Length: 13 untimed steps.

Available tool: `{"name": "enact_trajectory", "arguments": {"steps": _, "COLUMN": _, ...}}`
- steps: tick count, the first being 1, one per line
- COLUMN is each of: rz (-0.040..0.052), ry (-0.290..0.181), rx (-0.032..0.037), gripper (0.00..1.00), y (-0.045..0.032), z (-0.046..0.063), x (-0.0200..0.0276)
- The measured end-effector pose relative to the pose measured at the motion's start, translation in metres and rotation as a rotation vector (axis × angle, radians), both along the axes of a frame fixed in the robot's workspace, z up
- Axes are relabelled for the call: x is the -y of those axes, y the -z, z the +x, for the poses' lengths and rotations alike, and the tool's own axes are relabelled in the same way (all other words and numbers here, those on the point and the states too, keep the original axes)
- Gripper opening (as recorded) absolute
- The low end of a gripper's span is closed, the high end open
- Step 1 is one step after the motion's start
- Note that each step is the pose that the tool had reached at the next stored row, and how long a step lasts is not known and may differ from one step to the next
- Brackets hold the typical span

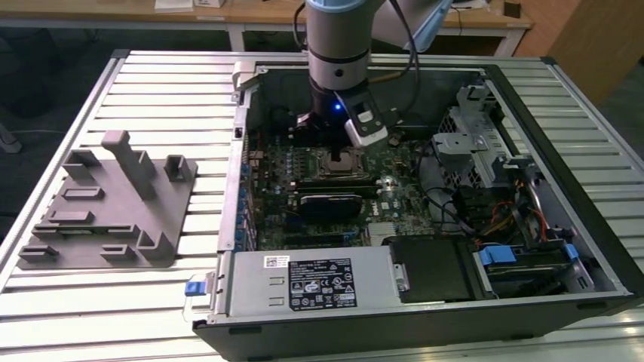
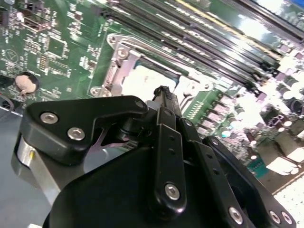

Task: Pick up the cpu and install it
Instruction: 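Install the second cpu locking lever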

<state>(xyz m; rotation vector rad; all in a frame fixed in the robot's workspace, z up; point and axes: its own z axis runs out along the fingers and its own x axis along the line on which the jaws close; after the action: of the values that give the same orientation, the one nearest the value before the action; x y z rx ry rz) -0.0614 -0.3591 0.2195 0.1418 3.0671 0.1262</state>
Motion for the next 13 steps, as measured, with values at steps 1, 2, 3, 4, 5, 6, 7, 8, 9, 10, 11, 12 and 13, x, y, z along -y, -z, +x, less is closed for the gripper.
{"name": "enact_trajectory", "arguments": {"steps": 1, "rz": -0.002, "ry": 0.0, "rx": -0.0002, "gripper": 0.11, "y": 0.0001, "z": 0.002, "x": -0.001}}
{"name": "enact_trajectory", "arguments": {"steps": 2, "rz": -0.0038, "ry": 0.0, "rx": -0.0003, "gripper": 0.11, "y": 0.0001, "z": 0.004, "x": -0.0018}}
{"name": "enact_trajectory", "arguments": {"steps": 3, "rz": -0.0057, "ry": 0.0, "rx": -0.0004, "gripper": 0.11, "y": 0.0002, "z": 0.007, "x": -0.0025}}
{"name": "enact_trajectory", "arguments": {"steps": 4, "rz": -0.0071, "ry": 0.0, "rx": -0.0008, "gripper": 0.11, "y": 0.0002, "z": 0.009, "x": -0.0027}}
{"name": "enact_trajectory", "arguments": {"steps": 5, "rz": -0.0083, "ry": 0.0, "rx": -0.0015, "gripper": 0.11, "y": 0.0002, "z": 0.012, "x": -0.0028}}
{"name": "enact_trajectory", "arguments": {"steps": 6, "rz": -0.0091, "ry": 0.0, "rx": -0.0021, "gripper": 0.11, "y": 0.0002, "z": 0.013, "x": -0.0029}}
{"name": "enact_trajectory", "arguments": {"steps": 7, "rz": -0.0093, "ry": 0.0, "rx": -0.0027, "gripper": 0.11, "y": 0.0002, "z": 0.014, "x": -0.0028}}
{"name": "enact_trajectory", "arguments": {"steps": 8, "rz": -0.0093, "ry": 0.0, "rx": -0.003, "gripper": 0.11, "y": 0.0002, "z": 0.014, "x": -0.0028}}
{"name": "enact_trajectory", "arguments": {"steps": 9, "rz": -0.0093, "ry": 0.0, "rx": -0.003, "gripper": 0.11, "y": 0.0002, "z": 0.014, "x": -0.0028}}
{"name": "enact_trajectory", "arguments": {"steps": 10, "rz": -0.0092, "ry": 0.0, "rx": -0.0031, "gripper": 0.11, "y": 0.0002, "z": 0.014, "x": -0.0028}}
{"name": "enact_trajectory", "arguments": {"steps": 11, "rz": -0.0093, "ry": 0.0, "rx": -0.0031, "gripper": 0.11, "y": 0.0002, "z": 0.014, "x": -0.0028}}
{"name": "enact_trajectory", "arguments": {"steps": 12, "rz": -0.0093, "ry": 0.0, "rx": -0.0031, "gripper": 0.11, "y": 0.0002, "z": 0.015, "x": -0.0028}}
{"name": "enact_trajectory", "arguments": {"steps": 13, "rz": -0.0093, "ry": 0.0, "rx": -0.0031, "gripper": 0.11, "y": 0.0002, "z": 0.015, "x": -0.0028}}
